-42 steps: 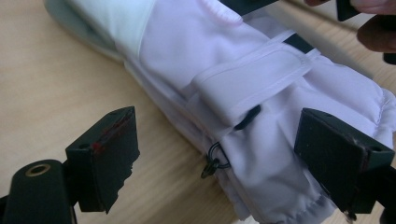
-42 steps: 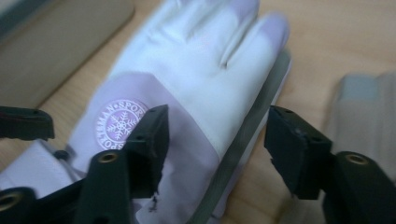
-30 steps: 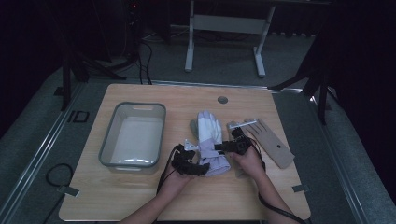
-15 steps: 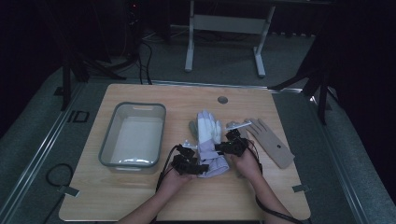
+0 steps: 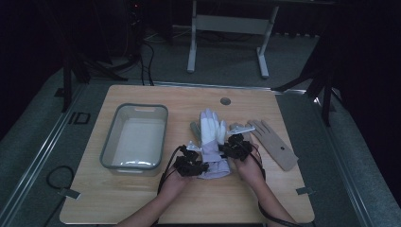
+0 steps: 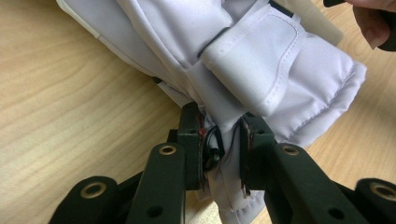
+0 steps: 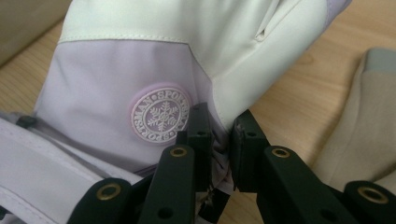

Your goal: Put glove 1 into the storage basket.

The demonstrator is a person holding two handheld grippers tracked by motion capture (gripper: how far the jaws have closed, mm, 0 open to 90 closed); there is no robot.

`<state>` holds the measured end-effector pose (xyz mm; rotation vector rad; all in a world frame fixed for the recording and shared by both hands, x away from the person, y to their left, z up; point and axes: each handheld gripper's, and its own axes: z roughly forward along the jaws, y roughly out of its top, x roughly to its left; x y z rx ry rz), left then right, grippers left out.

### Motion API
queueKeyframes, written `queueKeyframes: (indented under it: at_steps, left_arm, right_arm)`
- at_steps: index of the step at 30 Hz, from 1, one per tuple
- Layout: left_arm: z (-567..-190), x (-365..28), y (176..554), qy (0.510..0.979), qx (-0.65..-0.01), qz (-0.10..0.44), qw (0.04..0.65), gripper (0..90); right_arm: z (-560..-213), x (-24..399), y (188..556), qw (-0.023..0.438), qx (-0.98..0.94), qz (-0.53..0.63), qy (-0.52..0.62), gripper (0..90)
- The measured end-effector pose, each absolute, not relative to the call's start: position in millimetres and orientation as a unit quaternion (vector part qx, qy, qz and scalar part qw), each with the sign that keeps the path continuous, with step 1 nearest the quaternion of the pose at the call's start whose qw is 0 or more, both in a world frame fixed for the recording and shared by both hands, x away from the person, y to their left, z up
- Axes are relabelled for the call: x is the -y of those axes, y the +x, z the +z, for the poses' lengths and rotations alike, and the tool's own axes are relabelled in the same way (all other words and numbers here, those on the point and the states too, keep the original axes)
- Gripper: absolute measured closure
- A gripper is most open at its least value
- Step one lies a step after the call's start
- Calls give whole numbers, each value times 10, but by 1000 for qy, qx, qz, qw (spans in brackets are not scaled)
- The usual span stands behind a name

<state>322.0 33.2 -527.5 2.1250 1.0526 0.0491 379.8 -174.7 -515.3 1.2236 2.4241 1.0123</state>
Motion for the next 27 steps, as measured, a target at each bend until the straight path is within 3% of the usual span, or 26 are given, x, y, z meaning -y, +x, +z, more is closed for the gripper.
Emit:
queueKeyframes:
  at_steps: [27]
  left_arm:
    - [-4510, -842, 3292, 834, -389, 47, 389, 759]
  right_arm:
    - [-4376, 1359, 3755, 164, -811, 401, 394, 808]
